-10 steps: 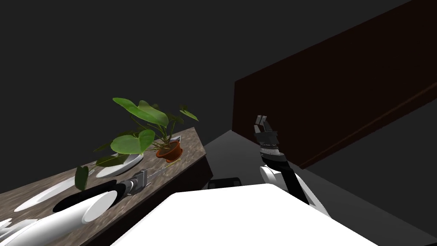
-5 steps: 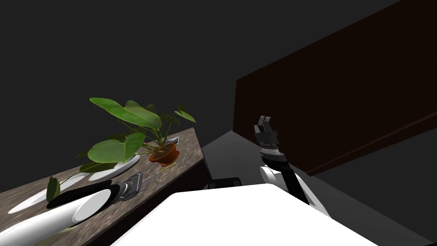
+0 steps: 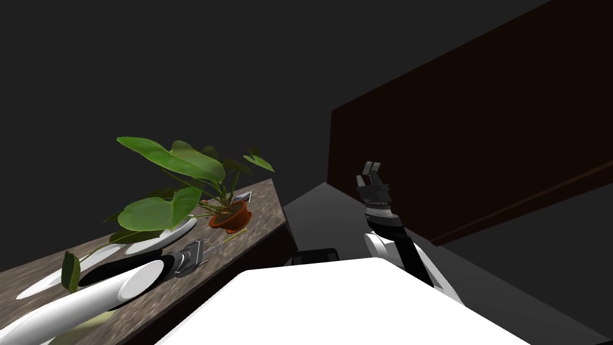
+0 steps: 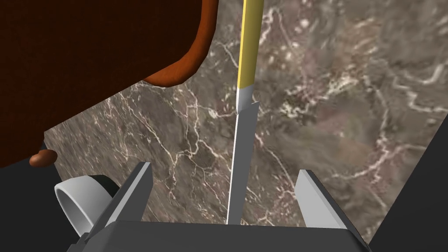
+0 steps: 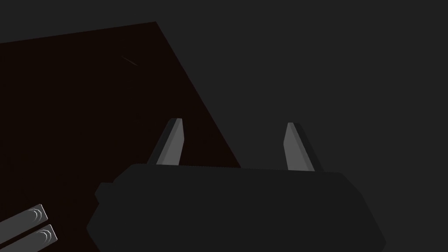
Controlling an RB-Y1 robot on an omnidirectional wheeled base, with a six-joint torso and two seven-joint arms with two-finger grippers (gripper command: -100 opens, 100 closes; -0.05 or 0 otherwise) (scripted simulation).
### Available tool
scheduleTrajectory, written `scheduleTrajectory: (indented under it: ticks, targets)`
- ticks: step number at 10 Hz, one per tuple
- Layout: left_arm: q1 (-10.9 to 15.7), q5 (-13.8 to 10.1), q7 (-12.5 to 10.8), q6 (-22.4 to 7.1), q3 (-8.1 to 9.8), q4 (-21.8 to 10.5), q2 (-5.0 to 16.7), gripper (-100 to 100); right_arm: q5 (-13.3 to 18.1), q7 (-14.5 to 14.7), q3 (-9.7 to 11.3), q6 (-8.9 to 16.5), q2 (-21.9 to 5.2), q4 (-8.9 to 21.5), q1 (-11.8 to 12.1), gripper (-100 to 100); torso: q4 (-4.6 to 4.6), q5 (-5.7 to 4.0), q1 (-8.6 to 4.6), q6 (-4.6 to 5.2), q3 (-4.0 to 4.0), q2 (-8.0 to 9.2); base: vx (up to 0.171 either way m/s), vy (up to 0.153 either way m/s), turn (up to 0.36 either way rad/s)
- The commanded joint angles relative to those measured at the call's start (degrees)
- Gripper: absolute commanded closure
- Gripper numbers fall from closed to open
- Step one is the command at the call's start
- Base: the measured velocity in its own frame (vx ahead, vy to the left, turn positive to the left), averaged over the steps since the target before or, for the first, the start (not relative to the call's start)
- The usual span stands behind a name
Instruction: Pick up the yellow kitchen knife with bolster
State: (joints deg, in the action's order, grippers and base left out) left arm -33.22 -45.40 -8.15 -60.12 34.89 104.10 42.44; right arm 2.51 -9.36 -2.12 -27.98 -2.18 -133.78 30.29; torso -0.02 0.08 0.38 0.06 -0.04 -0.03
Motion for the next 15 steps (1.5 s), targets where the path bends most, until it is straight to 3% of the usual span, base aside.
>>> scheduleTrajectory:
  ticks: [1, 5, 6, 8, 9, 10, 14, 15]
  targets:
    - [2.86, 2.61, 2.14, -2.68, 1.19, 0.17, -2.86, -100, 0.00, 0.00, 0.00, 0.00, 0.00, 0.00, 0.00, 0, 0.00, 0.00, 0.00, 0.00, 0.00, 0.00, -0.029, 0.036, 0.002]
    - [9.95, 9.21, 6.89, -8.78, 3.99, 0.78, -9.93, -100, 0.00, 0.00, 0.00, 0.00, 0.00, 0.00, 0.00, 0, 0.00, 0.01, 0.02, 0.00, 0.01, 0.02, -0.031, 0.040, 0.002]
    - [10.51, 9.21, 6.89, -8.78, 3.99, 0.78, -10.36, -100, 0.00, 0.00, 0.00, 0.00, 0.00, 0.00, 0.00, 0, 0.00, 0.00, 0.01, 0.00, 0.00, 0.01, -0.017, 0.023, -0.002]
    - [14.23, 12.51, 9.27, -11.83, 5.39, 1.09, -14.06, -100, 0.00, 0.00, 0.00, 0.00, 0.00, 0.00, 0.00, 0, -0.01, -0.02, -0.07, 0.00, -0.02, -0.03, -0.020, 0.019, 0.004]
    - [13.05, 11.62, 8.20, -10.97, 4.93, 1.40, -13.01, -100, 0.00, 0.00, 0.00, 0.00, 0.00, 0.00, 0.00, 0, -0.01, -0.02, -0.06, 0.00, -0.01, -0.02, -0.011, 0.011, -0.004]
    - [13.21, 11.80, 8.41, -11.33, 5.01, 1.47, -13.19, 100, 0.00, 0.00, 0.00, 0.00, 0.00, 0.00, 0.00, 0, -0.01, -0.03, -0.08, -0.01, -0.02, -0.04, 0.000, 0.000, 0.000]
    - [13.19, 11.78, 8.40, -11.30, 5.00, 1.46, -13.17, 100, 0.00, 0.00, 0.00, 0.00, 0.00, 0.00, 0.00, 0, -0.02, -0.04, -0.13, -0.01, -0.05, -0.08, 0.000, 0.000, 0.000]
    - [13.19, 11.78, 8.40, -11.30, 5.00, 1.46, -13.17, 0, 0.00, 0.00, 0.00, 0.00, 0.00, 0.00, 0.00, 0, -0.02, -0.04, -0.13, -0.01, -0.05, -0.08, 0.000, 0.000, 0.000]
